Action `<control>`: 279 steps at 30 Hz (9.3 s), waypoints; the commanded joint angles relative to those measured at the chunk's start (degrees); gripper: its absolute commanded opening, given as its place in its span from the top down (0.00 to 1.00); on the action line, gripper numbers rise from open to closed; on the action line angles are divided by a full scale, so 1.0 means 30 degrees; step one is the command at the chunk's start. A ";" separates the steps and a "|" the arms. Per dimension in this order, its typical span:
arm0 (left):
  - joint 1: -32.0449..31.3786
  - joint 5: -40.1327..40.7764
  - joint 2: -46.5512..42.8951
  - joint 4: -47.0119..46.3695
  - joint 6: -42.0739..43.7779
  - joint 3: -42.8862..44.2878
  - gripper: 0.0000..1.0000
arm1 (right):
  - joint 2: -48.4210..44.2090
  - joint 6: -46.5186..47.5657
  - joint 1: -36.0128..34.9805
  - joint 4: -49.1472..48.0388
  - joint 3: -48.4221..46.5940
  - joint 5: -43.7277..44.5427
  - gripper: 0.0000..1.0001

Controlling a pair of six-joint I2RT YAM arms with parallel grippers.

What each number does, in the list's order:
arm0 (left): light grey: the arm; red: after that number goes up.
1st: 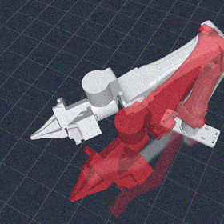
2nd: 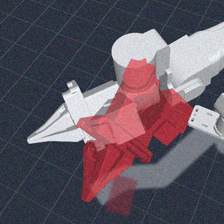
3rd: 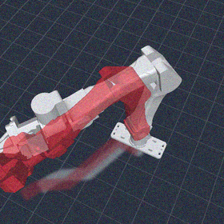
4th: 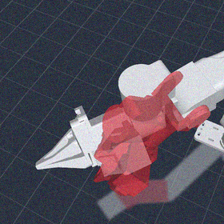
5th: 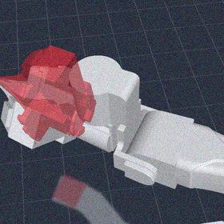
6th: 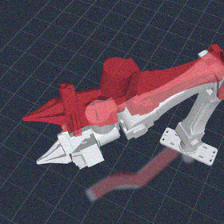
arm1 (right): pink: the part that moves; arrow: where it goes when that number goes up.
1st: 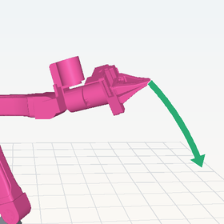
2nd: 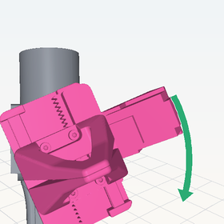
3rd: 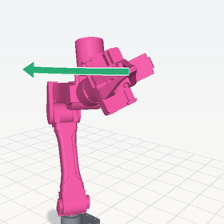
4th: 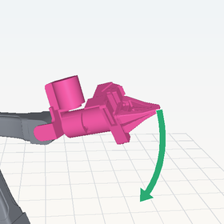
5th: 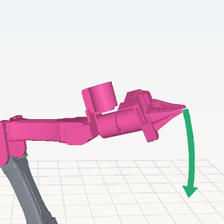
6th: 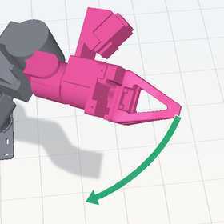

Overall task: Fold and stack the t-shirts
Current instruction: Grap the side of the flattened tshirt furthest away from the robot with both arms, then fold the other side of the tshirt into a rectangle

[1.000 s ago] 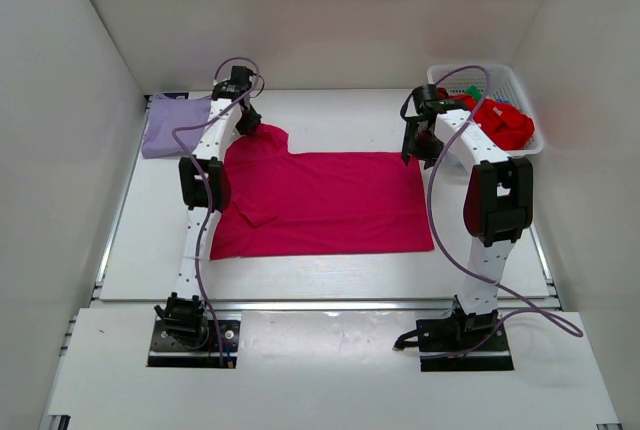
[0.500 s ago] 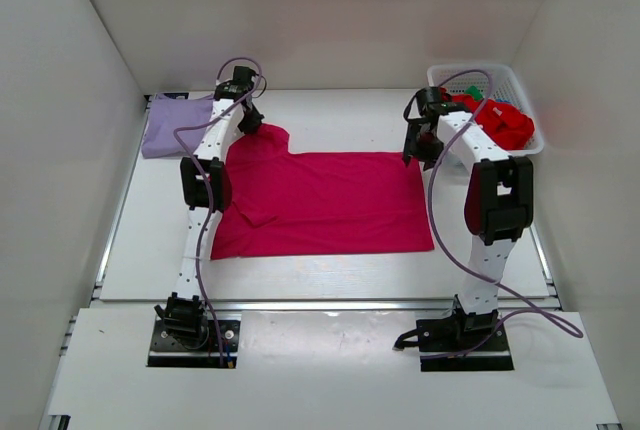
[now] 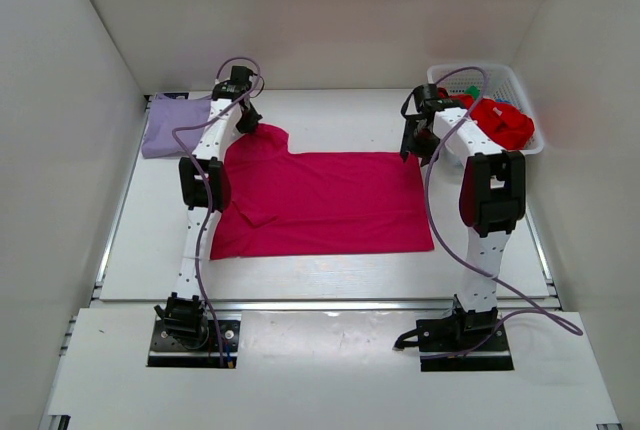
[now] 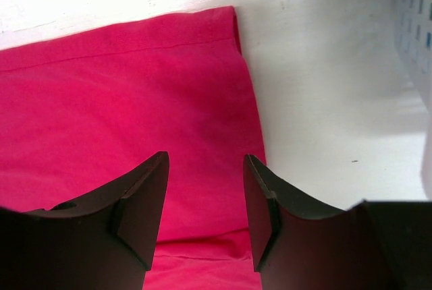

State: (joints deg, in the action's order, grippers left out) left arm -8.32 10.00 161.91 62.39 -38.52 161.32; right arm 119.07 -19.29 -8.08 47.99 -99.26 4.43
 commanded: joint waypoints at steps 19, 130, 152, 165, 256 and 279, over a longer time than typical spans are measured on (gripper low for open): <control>0.0457 -0.0960 -0.2933 -0.0639 0.0770 0.0457 0.89 | 0.0125 0.0013 -0.0326 -0.0088 -0.0662 -0.0069 0.55; 0.0576 -0.0929 -0.0208 -0.1666 0.0652 0.0515 0.99 | 0.2674 -0.0395 0.0113 -0.0145 -0.3650 0.0310 0.55; 0.0604 -0.2277 -0.1995 -0.1724 0.1179 0.0515 1.00 | 1.0086 -0.1334 0.0142 0.6415 -1.5222 0.2157 0.53; 0.0750 -0.2483 -0.2464 -0.1257 0.1122 0.0428 1.00 | 0.9530 -0.1510 0.0114 0.7909 -1.6072 0.2977 0.50; 0.0105 -0.0783 -2.3265 -0.4624 0.3524 -2.7811 1.00 | -0.6055 0.3178 -0.0179 -0.1875 0.6894 -0.0245 1.00; 0.1776 -0.0755 -2.6895 -0.4244 0.4843 -3.1766 1.00 | -0.7081 0.3557 0.0232 -0.2606 0.8887 -0.0040 1.00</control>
State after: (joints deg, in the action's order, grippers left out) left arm -3.20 8.05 84.77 49.43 -24.91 68.29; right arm 100.75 -9.15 -7.66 41.82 -73.43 3.73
